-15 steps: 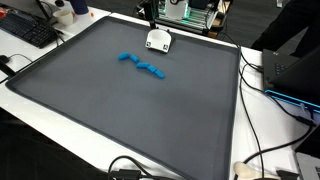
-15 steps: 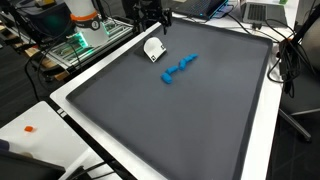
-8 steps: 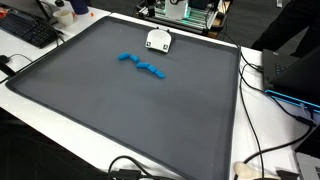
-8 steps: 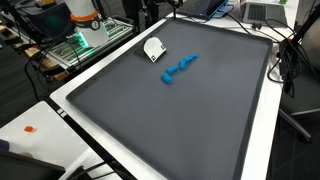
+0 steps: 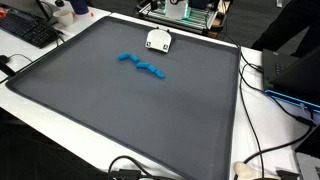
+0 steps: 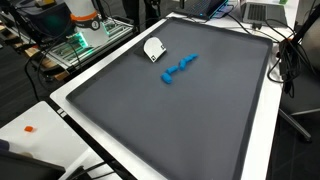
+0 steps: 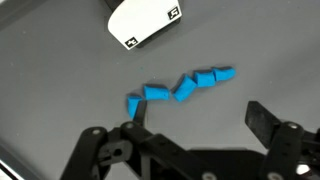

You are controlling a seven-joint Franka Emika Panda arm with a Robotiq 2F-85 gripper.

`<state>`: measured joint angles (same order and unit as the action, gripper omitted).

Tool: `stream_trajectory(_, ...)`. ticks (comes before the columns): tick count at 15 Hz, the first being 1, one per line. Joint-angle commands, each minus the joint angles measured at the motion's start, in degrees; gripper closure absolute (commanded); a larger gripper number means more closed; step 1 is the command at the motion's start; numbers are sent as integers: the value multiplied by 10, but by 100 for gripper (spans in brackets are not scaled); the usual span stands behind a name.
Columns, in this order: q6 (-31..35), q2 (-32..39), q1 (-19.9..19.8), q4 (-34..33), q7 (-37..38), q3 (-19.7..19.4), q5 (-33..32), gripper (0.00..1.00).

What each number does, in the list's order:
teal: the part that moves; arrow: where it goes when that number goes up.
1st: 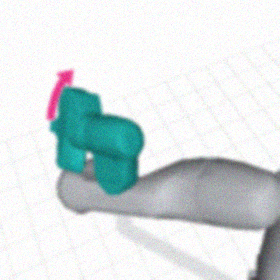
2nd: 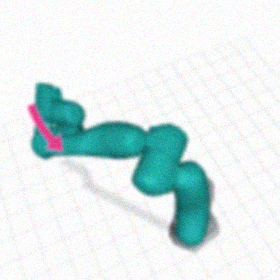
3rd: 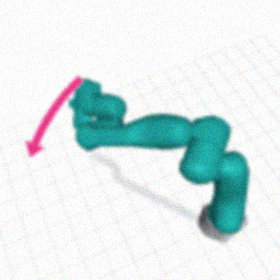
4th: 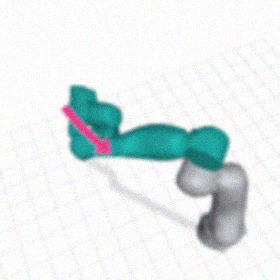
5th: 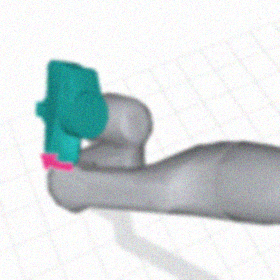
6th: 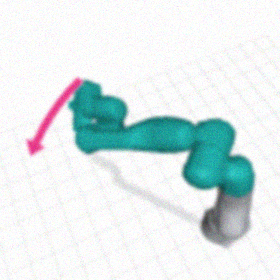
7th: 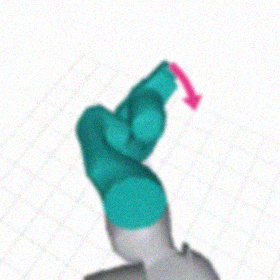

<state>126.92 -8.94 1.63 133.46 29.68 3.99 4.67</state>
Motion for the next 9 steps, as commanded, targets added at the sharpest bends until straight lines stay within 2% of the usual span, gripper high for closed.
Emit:
stream_trajectory(1, -22, 35, 1, -45, -69, 5, -36, 0)
stream_trajectory(4, -20, 56, 5, -69, -111, 4, -45, 0)
stream_trajectory(5, -7, 38, 4, -48, -89, 2, -29, 0)
stream_trajectory(9, -7, 55, 6, -64, -108, 1, -31, 0)
